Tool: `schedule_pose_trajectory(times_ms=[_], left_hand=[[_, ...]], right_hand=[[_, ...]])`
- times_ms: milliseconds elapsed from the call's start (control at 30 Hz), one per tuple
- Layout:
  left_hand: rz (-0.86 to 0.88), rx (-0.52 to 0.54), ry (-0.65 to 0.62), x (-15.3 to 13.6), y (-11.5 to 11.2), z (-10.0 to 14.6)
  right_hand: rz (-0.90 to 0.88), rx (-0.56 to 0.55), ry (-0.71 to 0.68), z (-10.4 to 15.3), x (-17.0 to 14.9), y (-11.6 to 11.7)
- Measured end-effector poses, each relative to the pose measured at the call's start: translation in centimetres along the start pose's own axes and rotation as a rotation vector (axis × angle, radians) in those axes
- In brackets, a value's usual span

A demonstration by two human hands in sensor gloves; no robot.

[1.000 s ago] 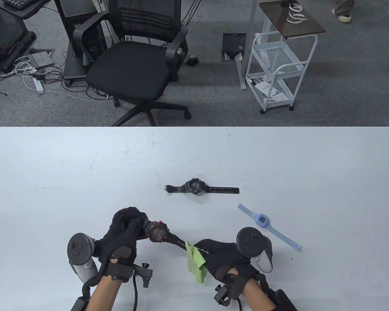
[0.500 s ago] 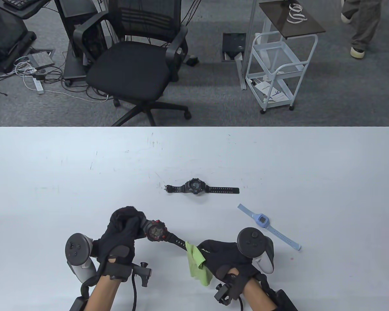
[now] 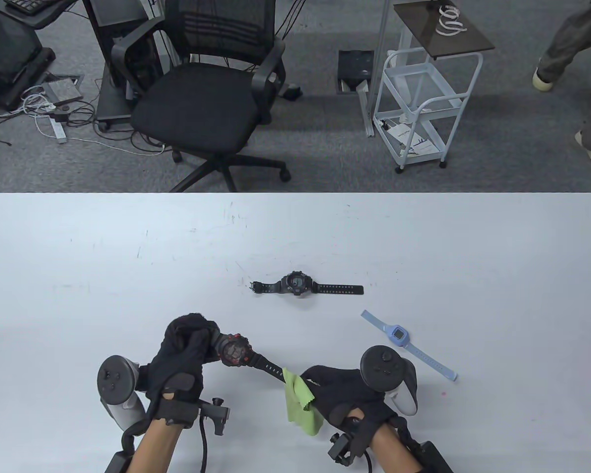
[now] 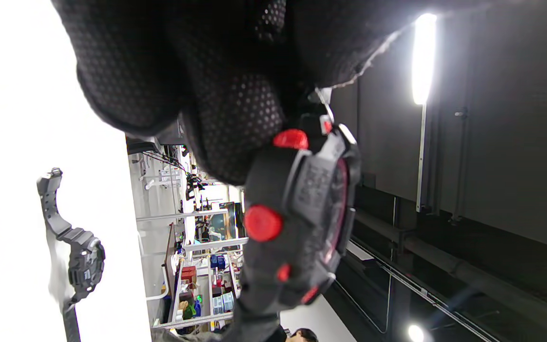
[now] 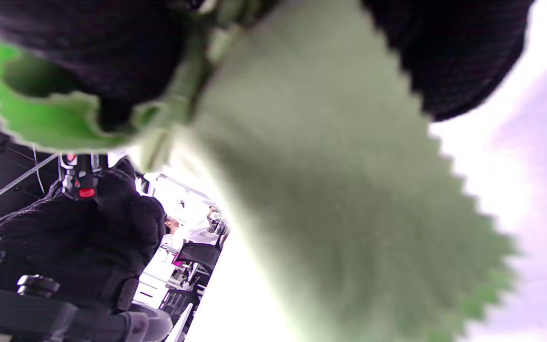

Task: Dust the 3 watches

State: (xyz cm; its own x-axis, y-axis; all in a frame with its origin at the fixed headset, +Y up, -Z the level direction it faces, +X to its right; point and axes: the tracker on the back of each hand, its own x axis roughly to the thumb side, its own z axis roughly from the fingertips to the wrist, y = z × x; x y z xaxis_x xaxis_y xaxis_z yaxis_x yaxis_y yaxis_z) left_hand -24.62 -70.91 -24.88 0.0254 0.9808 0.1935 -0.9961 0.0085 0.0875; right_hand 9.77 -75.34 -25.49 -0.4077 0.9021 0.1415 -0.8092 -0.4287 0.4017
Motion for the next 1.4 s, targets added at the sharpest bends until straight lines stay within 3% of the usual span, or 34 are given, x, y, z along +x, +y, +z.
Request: schedule_pose_trajectory(times_ms=[1133, 1300, 1400], left_hand=[[0.015, 0.029, -0.006, 0.1, 0.6, 0.0], [0.029, 0.054, -0.004, 0.1, 1.2, 0.0], [0.043, 0.069, -0.004, 0.1, 1.4, 0.1]], right_hand=[[0.035, -0.058, 0.019, 0.5, -0.2, -0.8], [0.039, -0.111, 0.029, 0.9, -0.3, -1.6], [0.112, -0.234, -0.048, 1.5, 0.9, -2.6]])
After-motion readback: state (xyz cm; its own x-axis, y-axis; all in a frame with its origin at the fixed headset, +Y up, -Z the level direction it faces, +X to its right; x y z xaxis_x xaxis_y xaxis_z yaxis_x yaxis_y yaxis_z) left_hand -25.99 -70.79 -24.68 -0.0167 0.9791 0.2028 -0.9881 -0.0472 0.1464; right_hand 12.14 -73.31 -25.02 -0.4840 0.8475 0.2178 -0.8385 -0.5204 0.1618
